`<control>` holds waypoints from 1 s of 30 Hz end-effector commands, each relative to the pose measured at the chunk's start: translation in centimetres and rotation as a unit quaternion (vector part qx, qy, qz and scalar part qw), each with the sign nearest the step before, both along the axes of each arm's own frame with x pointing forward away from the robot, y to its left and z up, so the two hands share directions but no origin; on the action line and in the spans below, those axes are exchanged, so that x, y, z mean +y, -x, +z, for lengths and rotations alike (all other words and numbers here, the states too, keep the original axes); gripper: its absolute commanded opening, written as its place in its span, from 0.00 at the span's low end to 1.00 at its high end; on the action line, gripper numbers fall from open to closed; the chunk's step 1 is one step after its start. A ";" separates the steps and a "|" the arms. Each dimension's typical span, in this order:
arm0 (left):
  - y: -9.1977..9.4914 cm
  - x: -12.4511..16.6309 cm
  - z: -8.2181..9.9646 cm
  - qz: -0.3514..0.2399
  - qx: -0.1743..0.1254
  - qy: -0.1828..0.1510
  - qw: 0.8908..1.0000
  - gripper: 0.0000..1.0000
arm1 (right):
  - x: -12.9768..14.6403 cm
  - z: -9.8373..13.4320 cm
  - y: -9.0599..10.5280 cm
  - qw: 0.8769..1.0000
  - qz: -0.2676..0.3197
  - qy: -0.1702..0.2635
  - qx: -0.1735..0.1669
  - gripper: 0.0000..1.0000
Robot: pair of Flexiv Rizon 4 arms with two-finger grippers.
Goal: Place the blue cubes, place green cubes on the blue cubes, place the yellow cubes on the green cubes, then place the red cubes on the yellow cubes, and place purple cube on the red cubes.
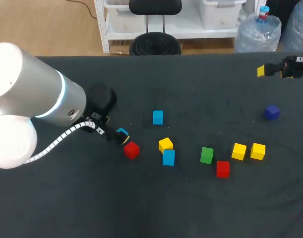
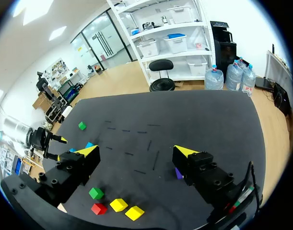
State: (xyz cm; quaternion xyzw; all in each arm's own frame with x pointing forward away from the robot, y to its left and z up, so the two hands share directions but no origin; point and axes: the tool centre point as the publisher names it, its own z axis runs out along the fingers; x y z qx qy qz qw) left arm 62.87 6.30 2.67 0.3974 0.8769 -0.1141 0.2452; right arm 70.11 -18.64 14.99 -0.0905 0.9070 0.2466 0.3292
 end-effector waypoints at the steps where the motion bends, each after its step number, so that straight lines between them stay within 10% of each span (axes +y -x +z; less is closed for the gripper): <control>1: -0.4 -0.1 -0.5 -0.002 0.001 0.001 1.000 1.00 | 0.1 0.0 0.1 1.000 -0.003 0.002 0.000 1.00; 30: -0.7 -0.6 -2.4 -0.010 0.004 0.005 1.000 0.82 | 0.1 0.0 0.1 1.000 -0.003 0.002 0.000 1.00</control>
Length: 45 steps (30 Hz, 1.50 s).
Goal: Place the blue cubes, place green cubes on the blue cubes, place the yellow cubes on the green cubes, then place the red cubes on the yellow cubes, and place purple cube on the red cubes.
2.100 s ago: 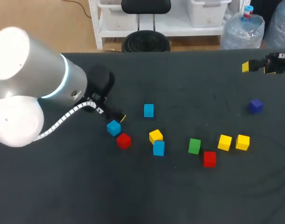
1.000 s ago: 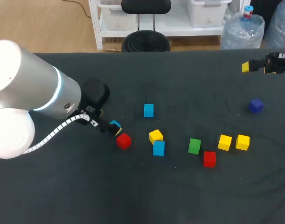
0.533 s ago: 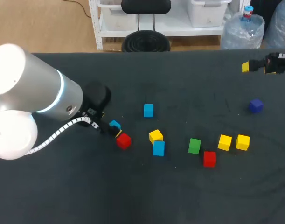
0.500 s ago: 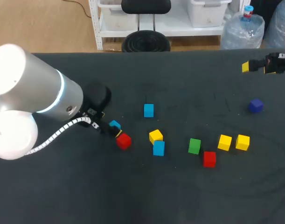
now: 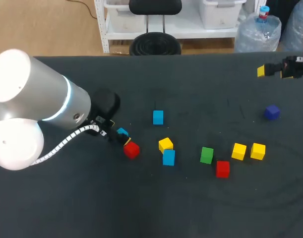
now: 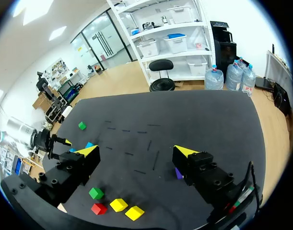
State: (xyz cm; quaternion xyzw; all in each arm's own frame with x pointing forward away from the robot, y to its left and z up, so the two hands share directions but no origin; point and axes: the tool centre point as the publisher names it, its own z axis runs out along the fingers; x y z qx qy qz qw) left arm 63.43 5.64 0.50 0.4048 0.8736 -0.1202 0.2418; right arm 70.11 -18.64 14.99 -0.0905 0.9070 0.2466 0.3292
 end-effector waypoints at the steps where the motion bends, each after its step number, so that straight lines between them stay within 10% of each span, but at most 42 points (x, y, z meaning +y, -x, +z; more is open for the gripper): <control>1: -0.1 0.1 -0.2 0.000 0.001 0.003 1.000 0.81 | 0.1 0.0 0.1 1.000 -0.003 0.002 0.000 1.00; 17: 0.4 0.3 -0.9 0.002 0.012 0.008 1.000 0.60 | 0.1 0.0 0.1 1.000 -0.003 0.002 0.000 1.00; 22: 0.4 0.4 -1.0 0.003 0.012 0.007 1.000 0.44 | 0.1 0.0 0.1 1.000 -0.003 0.002 0.000 1.00; 28: 0.3 0.5 -0.9 0.001 0.011 0.010 1.000 0.01 | 0.1 0.0 0.1 1.000 -0.003 0.002 0.000 1.00; 45: -0.4 0.5 0.6 -0.050 0.004 -0.004 0.999 0.00 | 0.1 0.0 0.1 1.000 -0.003 0.002 0.000 1.00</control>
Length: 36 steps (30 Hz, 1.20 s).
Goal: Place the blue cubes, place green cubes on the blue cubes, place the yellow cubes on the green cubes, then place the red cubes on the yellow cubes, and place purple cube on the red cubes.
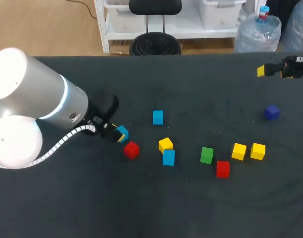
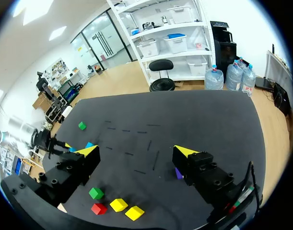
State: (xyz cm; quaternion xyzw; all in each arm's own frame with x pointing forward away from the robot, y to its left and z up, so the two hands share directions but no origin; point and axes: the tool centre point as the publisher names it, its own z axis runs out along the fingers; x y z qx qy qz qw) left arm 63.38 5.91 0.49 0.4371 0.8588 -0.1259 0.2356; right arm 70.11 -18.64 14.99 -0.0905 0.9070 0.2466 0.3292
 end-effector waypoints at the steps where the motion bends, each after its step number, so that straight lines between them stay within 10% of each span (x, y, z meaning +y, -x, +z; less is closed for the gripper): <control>1: -0.6 0.2 0.7 -0.019 0.001 -0.002 1.000 0.00 | 0.1 0.0 0.1 1.000 -0.003 0.002 0.000 1.00; 36: -3.4 -1.0 1.7 -0.242 -0.030 0.011 0.970 0.00 | 0.1 0.0 0.1 1.000 -0.003 0.002 0.000 1.00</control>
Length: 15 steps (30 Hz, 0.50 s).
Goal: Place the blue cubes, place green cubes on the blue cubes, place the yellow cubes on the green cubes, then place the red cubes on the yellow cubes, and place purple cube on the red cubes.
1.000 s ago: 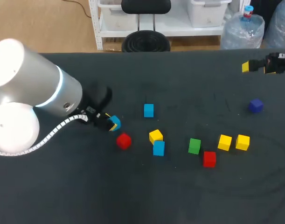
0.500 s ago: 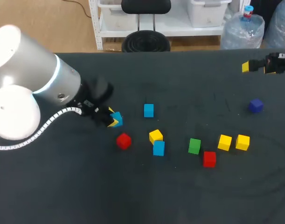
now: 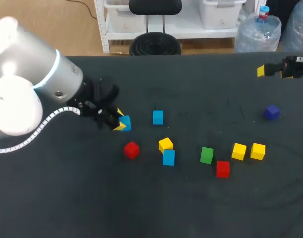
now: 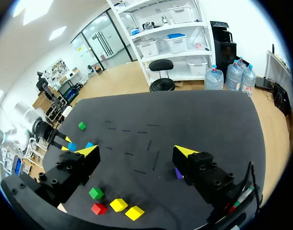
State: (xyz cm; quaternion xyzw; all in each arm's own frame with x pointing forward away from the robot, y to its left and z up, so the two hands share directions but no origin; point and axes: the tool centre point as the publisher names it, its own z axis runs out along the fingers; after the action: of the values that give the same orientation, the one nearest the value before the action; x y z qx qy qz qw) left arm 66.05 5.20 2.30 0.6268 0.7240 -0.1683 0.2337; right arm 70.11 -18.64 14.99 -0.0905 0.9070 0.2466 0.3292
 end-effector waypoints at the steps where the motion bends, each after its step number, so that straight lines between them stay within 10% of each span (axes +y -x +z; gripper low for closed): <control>1: -0.8 -0.4 -0.1 -0.013 0.006 0.002 1.000 0.00 | 0.1 0.0 0.1 1.000 -0.003 0.002 0.000 1.00; 15: -2.0 -1.9 0.0 -0.035 0.005 0.012 0.999 0.00 | 0.1 0.0 0.1 1.000 -0.003 0.002 0.000 1.00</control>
State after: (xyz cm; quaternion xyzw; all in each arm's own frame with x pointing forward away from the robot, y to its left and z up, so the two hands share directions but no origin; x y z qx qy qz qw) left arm 67.44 3.61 2.49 0.6458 0.7026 -0.1848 0.2350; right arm 70.11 -18.64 14.99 -0.0905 0.9070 0.2466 0.3292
